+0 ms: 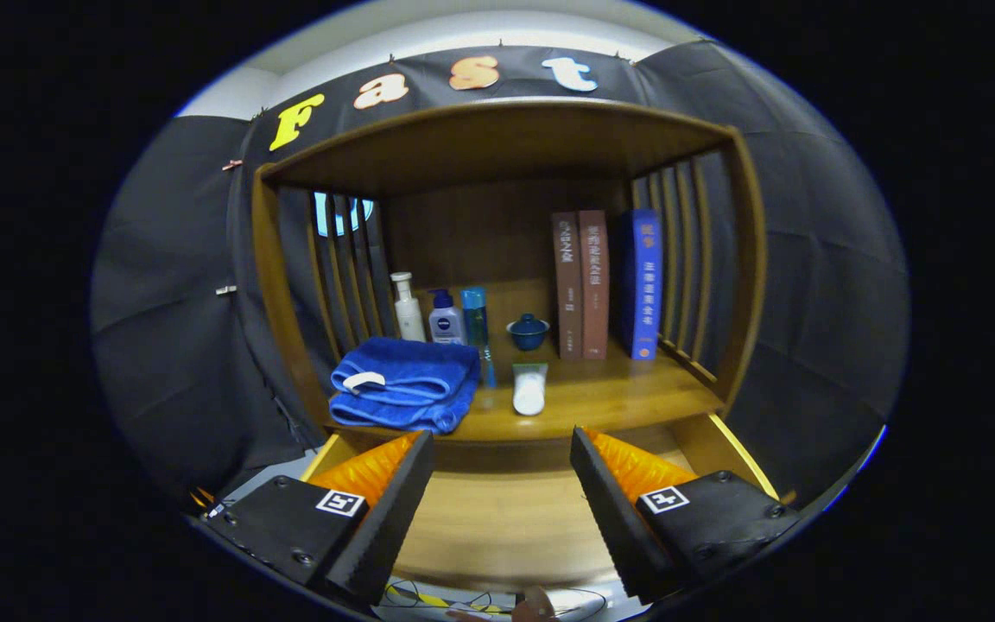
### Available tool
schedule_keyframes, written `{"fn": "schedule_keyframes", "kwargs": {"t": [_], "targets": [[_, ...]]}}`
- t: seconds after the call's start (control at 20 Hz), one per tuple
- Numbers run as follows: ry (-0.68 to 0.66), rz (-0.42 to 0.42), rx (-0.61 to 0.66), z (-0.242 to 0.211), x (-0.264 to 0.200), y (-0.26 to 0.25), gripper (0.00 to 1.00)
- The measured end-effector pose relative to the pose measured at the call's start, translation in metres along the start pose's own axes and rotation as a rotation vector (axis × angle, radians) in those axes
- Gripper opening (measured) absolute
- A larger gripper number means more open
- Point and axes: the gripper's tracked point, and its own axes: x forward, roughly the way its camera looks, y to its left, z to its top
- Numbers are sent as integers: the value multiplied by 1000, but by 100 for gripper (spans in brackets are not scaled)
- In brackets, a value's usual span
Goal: Pull open the drawer, take out the items inside it, and place them on the countertop above the cabinet.
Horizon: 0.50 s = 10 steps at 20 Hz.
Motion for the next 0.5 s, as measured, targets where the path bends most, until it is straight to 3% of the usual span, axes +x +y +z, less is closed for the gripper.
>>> {"fn": "schedule_keyframes", "kwargs": {"t": [0.3, 0.5], "targets": [[16, 8, 9, -106, -56, -3, 100], [28, -19, 8, -136, -46, -12, 100]]}}
